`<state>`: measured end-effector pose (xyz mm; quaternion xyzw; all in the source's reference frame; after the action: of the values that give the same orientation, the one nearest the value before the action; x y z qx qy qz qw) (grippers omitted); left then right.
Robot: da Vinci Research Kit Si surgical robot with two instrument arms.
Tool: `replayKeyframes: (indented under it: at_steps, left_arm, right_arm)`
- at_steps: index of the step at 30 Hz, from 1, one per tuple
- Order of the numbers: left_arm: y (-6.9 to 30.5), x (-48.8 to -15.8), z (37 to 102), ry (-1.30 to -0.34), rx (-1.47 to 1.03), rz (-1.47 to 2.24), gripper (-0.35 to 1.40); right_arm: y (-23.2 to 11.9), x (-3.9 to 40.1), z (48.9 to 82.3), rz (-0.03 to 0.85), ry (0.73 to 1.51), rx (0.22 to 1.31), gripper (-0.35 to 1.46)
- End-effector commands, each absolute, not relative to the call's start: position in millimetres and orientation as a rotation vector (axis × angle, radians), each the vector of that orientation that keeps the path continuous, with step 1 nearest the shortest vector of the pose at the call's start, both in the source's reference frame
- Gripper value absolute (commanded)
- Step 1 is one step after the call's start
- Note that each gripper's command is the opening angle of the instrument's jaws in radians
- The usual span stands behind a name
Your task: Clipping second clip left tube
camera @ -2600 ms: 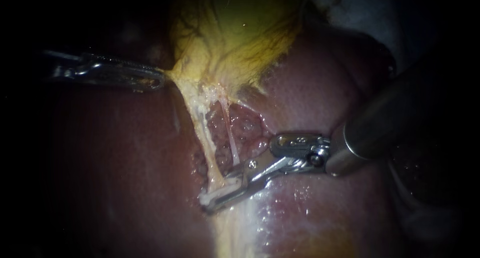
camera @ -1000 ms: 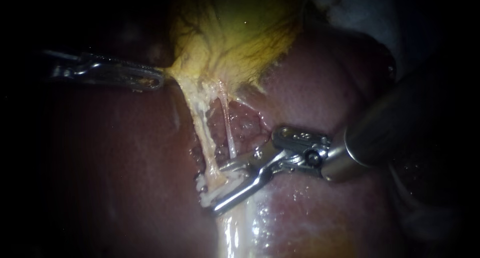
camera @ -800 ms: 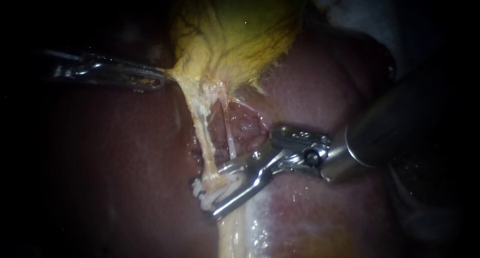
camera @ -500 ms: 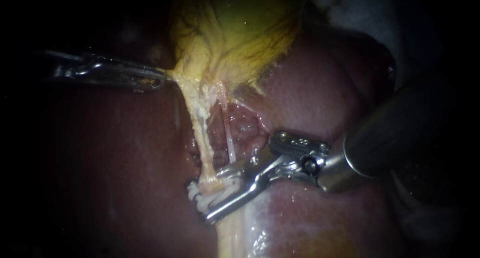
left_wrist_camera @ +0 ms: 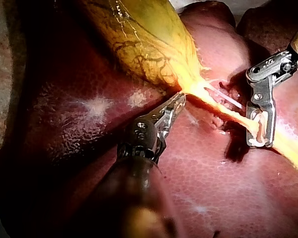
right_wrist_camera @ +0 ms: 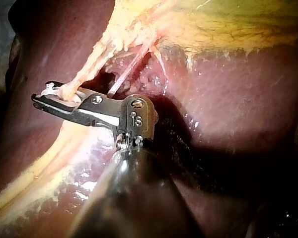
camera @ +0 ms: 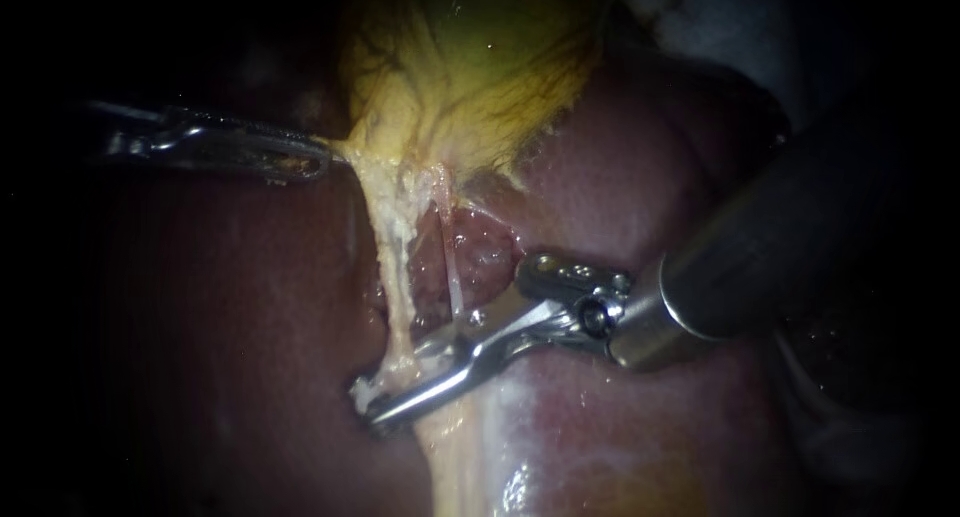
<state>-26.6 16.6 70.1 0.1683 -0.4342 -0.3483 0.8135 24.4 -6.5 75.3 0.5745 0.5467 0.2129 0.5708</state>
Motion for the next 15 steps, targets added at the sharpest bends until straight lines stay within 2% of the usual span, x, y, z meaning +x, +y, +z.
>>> replayKeyframes:
  at_steps: [1, 3, 4, 7, 15]
  left_arm:
    - [16.6, -26.6, 70.1, -0.927, 0.360, -0.743, -0.35]
    - [16.6, -26.6, 70.1, -0.927, 0.360, -0.743, -0.35]
    - [16.6, -26.6, 70.1, -0.927, 0.360, -0.743, -0.35]
    - [16.6, -26.6, 70.0, -0.927, 0.360, -0.743, -0.35]
    - [16.6, -26.6, 70.0, -0.927, 0.360, -0.743, -0.35]
  right_arm:
    - [-6.4, 24.4, 75.3, 0.507, 1.282, 1.347, -0.08]
    - [-6.2, 24.4, 75.4, 0.522, 1.281, 1.344, -0.18]
    - [-6.1, 24.4, 75.6, 0.548, 1.260, 1.358, -0.35]
    - [-5.8, 24.3, 76.0, 0.584, 1.218, 1.387, -0.35]
    - [-5.8, 23.9, 76.4, 0.586, 1.218, 1.384, -0.35]
